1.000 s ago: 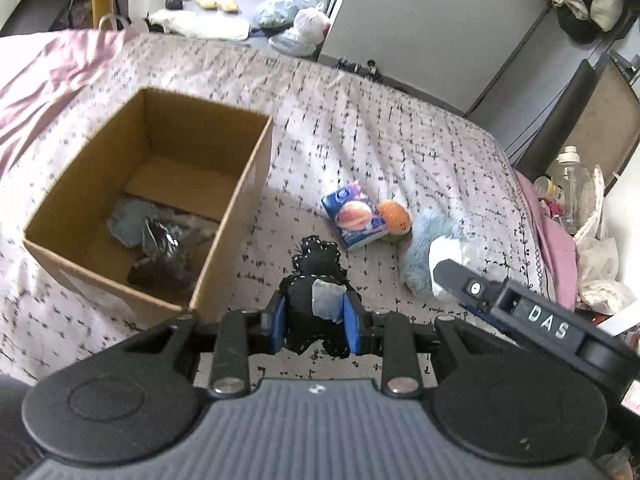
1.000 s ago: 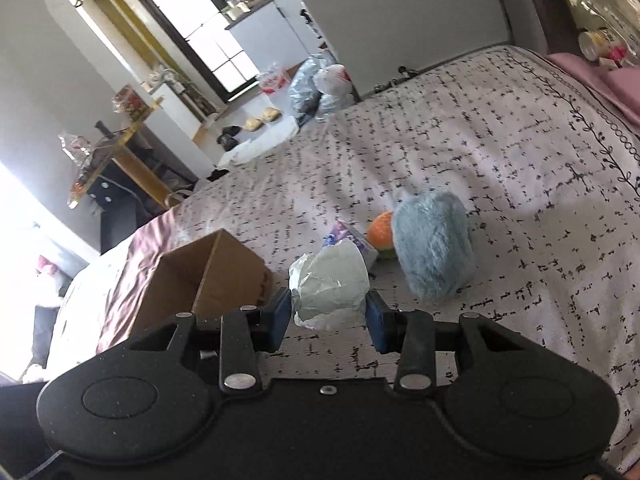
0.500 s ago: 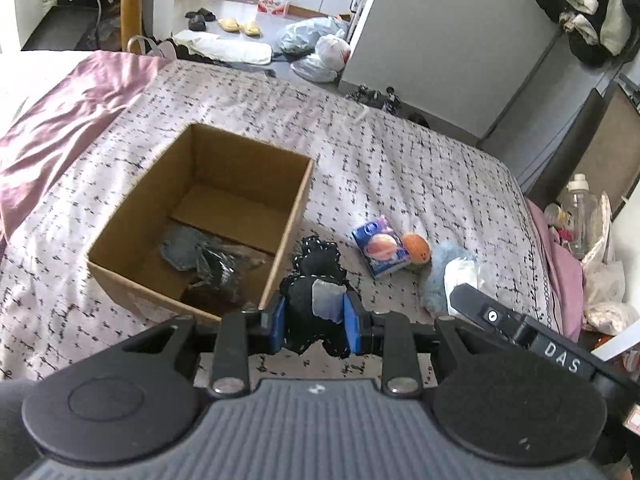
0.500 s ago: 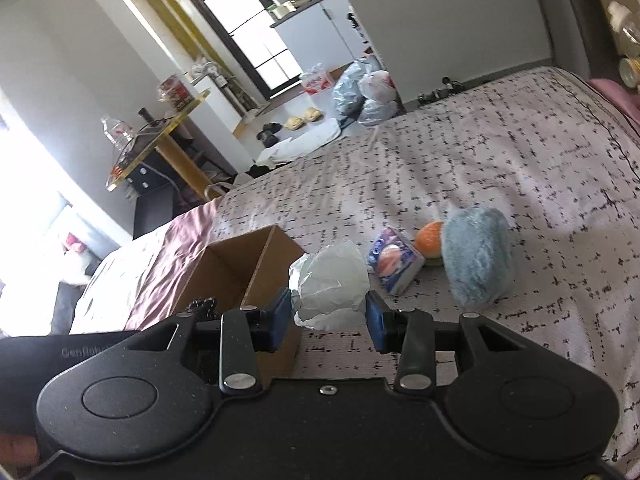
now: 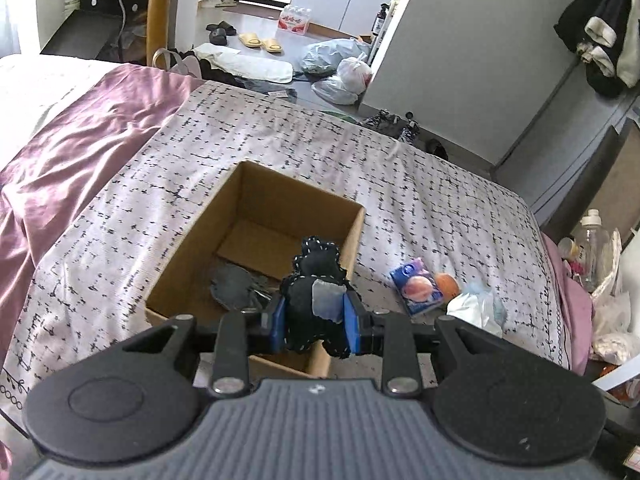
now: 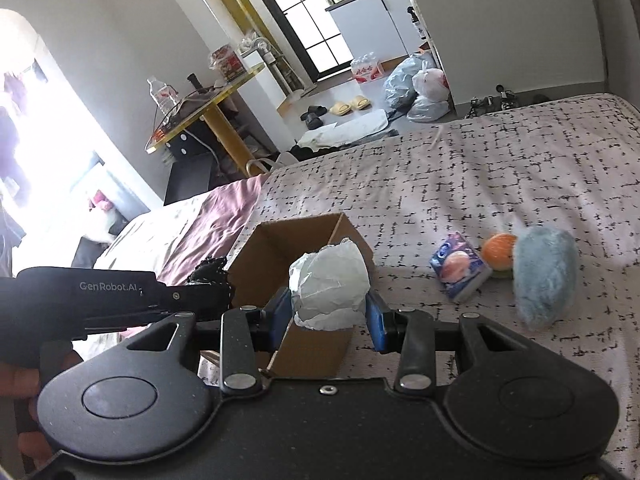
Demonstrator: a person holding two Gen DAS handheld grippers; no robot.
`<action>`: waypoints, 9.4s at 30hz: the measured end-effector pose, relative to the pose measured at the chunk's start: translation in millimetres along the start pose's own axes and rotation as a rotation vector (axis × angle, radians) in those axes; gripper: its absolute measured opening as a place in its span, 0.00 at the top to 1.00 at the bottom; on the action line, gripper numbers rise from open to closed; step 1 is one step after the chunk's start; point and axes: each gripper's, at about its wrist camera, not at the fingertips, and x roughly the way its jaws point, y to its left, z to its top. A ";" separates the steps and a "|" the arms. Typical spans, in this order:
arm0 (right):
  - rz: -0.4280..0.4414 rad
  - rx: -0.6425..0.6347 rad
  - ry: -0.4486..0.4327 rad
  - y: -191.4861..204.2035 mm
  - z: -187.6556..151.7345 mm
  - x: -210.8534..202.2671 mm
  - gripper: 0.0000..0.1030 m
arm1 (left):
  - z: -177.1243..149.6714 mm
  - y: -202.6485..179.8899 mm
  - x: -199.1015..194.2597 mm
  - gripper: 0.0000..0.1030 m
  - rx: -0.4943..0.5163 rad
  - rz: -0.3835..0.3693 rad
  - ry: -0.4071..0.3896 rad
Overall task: Organize soft objects
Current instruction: 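Carry the black item and white cloth over the box with both tools, then open both tools to release the black item and white cloth into the box, then withdraw both open tools from the box toward the light blue fuzzy plush, then close both tools together on the light blue fuzzy plush, then lift and carry the plush over the cardboard box with both tools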
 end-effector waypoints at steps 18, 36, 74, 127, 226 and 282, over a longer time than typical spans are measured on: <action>-0.016 0.003 0.071 33.2 11.3 51.0 0.61 | 7.3 55.1 65.4 0.71 -0.031 0.092 0.113; -0.080 -0.069 0.185 59.9 25.3 119.5 0.61 | 24.7 73.4 64.2 0.61 -0.014 0.058 0.112; -0.151 -0.064 0.276 60.6 31.8 7.7 0.23 | 8.3 60.3 -33.1 0.09 -0.050 0.062 0.011; 0.017 0.358 0.066 -209.9 24.5 -41.3 0.41 | -28.5 -161.4 58.0 0.08 0.180 -0.037 0.065; 0.056 0.278 0.215 -194.7 7.3 22.7 0.86 | -27.4 -168.8 145.4 0.81 0.213 -0.161 0.279; 0.067 0.080 0.102 29.6 67.3 30.1 0.87 | 64.0 6.9 5.2 0.82 -0.027 -0.241 0.043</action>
